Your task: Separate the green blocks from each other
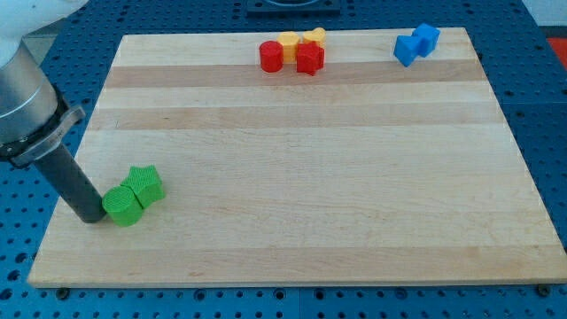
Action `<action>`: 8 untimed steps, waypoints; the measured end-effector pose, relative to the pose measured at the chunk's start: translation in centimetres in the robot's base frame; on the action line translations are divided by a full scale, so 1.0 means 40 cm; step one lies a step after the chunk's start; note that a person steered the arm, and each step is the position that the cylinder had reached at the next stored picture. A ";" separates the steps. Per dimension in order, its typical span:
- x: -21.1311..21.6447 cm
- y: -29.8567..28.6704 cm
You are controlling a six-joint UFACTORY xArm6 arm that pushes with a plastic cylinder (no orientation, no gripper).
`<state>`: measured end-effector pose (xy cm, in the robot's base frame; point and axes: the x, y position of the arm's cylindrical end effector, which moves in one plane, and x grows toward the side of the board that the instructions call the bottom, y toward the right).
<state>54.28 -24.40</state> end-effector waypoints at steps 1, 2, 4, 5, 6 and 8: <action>0.020 0.004; 0.077 0.004; 0.054 0.014; 0.038 0.041; 0.011 0.066; -0.061 0.134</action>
<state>51.85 -19.06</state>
